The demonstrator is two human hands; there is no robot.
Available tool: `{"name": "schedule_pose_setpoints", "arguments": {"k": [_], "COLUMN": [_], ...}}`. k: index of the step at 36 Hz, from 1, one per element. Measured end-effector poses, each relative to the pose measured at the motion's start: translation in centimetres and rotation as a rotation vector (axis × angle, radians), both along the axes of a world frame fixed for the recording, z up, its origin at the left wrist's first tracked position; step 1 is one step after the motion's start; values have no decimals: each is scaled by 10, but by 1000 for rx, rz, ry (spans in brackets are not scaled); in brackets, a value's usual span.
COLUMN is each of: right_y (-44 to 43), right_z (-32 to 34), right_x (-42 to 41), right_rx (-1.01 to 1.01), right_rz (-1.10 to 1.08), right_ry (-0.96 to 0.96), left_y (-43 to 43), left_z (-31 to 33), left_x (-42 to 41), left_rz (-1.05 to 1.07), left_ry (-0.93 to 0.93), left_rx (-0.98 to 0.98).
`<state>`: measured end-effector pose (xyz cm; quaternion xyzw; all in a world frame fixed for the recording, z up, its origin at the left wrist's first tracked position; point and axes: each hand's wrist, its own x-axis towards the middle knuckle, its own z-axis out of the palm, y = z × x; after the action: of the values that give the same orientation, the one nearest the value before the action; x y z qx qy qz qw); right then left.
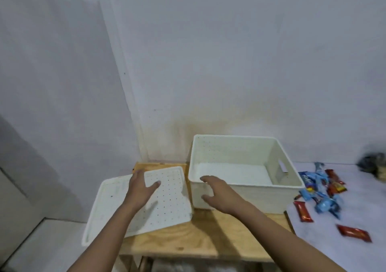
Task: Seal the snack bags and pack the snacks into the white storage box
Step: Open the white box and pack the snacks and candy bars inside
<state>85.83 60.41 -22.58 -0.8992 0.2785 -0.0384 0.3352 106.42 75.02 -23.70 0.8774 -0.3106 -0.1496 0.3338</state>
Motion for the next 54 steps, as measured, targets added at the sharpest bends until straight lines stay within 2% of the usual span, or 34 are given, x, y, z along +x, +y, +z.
{"name": "schedule_pose_setpoints", "arguments": {"k": [6, 14, 19, 26, 31, 36, 47, 54], "right_y": [-62, -109, -132, -202, -288, -377, -555, -650], "right_z": [34, 32, 18, 7, 4, 1, -27, -43], "right_x": [-158, -371, -471, -572, -617, -643, -648, -616], "right_rx": [-79, -93, -31, -39, -66, -72, -94, -217], "right_rz": [-265, -637, -815, -959, -996, -928, -659, -606], "right_ry": [-37, 12, 28, 46, 66, 89, 127, -44], "left_y": [-111, -226, -286, -386, -478, -563, -657, -689], "left_z": [42, 32, 19, 4, -7, -16, -50, -62], "left_x": [-128, -308, -404, -505, -556, -584, -582, -577], "left_rz": [-271, -568, -741, -900, -946, -939, -674, -447], "left_ry": [-39, -20, -5, 48, 41, 33, -80, -219], "left_rx": [-107, -118, -55, -84, -109, -129, -94, -128]}}
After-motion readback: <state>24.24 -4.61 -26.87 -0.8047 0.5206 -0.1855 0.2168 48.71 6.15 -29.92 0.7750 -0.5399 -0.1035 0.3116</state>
